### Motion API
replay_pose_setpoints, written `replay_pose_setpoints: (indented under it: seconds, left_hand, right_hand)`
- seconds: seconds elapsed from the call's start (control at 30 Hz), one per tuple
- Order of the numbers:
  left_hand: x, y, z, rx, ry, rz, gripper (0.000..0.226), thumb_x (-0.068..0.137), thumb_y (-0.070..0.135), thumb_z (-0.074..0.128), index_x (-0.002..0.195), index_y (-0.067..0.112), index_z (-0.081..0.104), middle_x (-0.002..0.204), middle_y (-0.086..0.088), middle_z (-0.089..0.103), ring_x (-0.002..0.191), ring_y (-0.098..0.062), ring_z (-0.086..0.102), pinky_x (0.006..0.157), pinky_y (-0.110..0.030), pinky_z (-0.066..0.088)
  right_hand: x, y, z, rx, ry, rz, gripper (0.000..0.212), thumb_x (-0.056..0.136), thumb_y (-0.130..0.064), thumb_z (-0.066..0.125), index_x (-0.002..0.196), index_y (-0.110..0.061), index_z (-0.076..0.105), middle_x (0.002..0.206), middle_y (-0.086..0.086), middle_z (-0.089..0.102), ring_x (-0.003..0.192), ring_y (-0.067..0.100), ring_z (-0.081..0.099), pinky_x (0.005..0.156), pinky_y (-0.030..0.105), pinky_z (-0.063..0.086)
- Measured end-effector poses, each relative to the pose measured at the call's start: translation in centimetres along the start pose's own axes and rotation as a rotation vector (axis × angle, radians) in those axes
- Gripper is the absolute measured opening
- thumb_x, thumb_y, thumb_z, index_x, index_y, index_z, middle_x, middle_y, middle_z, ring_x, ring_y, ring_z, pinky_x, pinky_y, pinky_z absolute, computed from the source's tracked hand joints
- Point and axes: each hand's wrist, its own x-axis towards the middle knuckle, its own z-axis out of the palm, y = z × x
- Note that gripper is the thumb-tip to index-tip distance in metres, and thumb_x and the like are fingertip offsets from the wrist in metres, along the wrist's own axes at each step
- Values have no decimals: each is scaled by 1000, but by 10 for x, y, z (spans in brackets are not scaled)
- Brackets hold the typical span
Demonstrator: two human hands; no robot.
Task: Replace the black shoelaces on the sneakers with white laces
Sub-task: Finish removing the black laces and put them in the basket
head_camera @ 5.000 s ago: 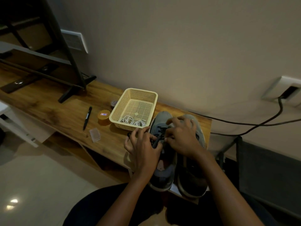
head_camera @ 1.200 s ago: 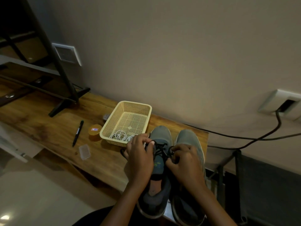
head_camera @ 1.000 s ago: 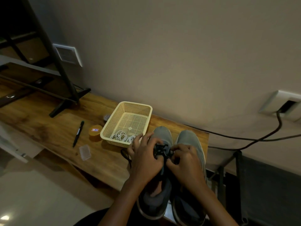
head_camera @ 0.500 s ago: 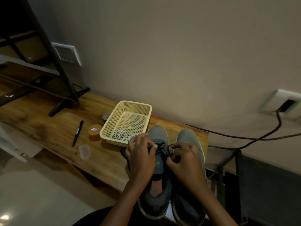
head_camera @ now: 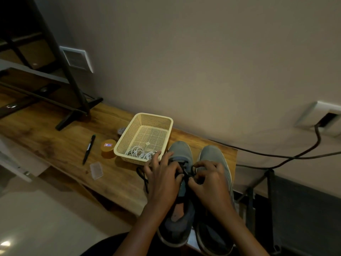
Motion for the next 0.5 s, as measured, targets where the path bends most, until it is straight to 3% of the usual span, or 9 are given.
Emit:
replay_pose_setpoints:
  seconds: [0.13,0.33,0.4,0.5]
  left_hand:
    - [-1,1,5,-172,71,-42,6,87,29,63,86,27,57,141,17,38,139,-11,10,106,-35,7]
    - [6,1,-5,-547,275,-243,23,87,19,62,77,33,47,110,23,49,126,-14,34,98,-34,24]
    - [4,2,-9,-510,277,-222,20,88,19,60,84,34,48,108,23,47,125,-13,33,92,-29,23]
    - [3,1,-7,-265,165,-54,28,82,17,61,104,31,52,132,15,43,135,-17,21,102,-39,19]
  right_hand:
    - [0,2,1,4,11,15,44,76,-14,67,47,-29,38,110,-7,60,102,6,30,70,13,29]
    - [1,3,4,-9,32,40,30,75,-12,68,50,-14,51,109,-8,60,100,5,30,66,7,29]
    - [1,2,4,-13,40,38,25,75,-11,68,53,-7,57,108,-6,60,99,6,30,66,8,28]
    - [0,2,3,-21,33,32,22,76,-13,67,57,-6,61,109,-7,59,99,4,28,68,6,29]
